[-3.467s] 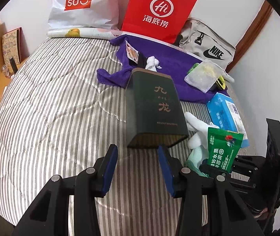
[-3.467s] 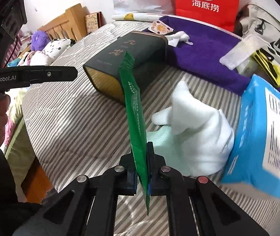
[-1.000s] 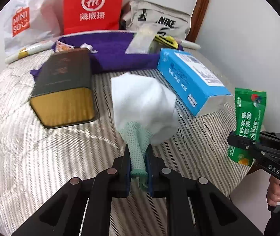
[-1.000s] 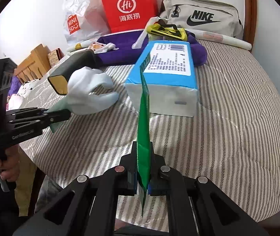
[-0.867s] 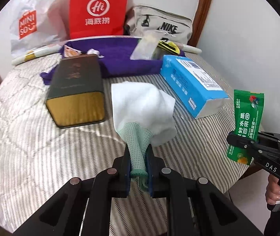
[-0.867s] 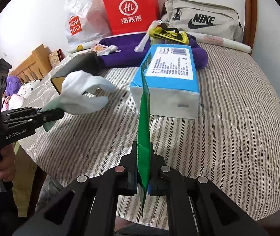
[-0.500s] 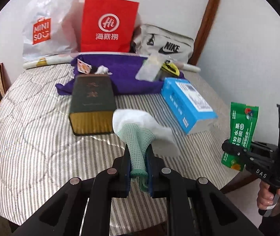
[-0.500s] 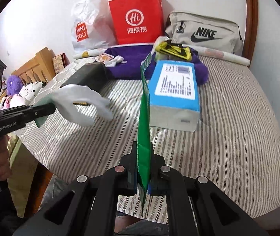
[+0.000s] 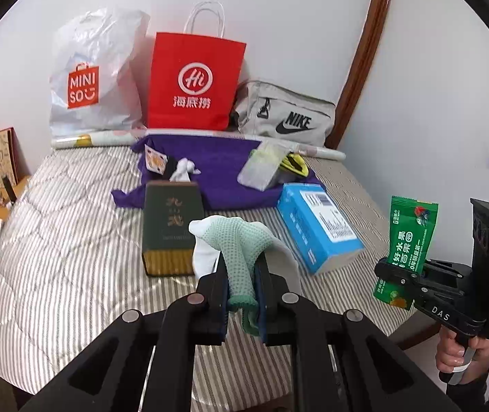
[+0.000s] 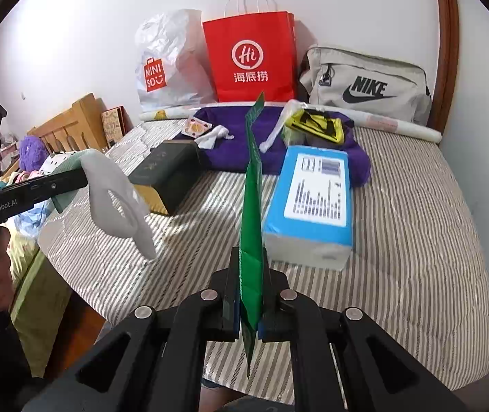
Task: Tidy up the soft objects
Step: 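Carry the glove with the left tool while the right tool carries the packet toward the towel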
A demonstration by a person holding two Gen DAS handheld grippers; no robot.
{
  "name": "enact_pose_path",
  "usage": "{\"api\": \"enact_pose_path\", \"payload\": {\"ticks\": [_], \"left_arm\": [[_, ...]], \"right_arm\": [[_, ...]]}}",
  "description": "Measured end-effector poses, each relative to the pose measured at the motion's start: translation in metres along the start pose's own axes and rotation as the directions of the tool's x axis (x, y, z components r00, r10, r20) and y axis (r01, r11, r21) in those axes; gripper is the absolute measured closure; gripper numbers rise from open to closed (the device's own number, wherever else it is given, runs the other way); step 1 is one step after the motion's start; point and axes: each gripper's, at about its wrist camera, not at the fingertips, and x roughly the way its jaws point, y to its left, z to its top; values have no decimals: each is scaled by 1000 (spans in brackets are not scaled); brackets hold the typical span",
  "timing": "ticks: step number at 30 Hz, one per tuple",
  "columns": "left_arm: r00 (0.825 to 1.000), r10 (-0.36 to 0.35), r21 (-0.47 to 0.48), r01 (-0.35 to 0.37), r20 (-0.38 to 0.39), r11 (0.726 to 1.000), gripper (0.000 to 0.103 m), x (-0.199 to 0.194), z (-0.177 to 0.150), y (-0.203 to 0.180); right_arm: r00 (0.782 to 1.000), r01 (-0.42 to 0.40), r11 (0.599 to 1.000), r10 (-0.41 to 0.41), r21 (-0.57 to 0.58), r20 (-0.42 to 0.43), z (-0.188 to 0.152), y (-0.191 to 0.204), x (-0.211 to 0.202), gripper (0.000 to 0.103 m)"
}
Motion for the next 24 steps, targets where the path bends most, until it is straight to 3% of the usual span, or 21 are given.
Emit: {"api": "enact_pose_path", "payload": {"ticks": [24], "left_arm": [[999, 36, -27, -35, 34, 999, 91, 25, 75, 21]], "right_arm": [[999, -25, 999, 25, -28, -22, 92, -15, 35, 97]]}}
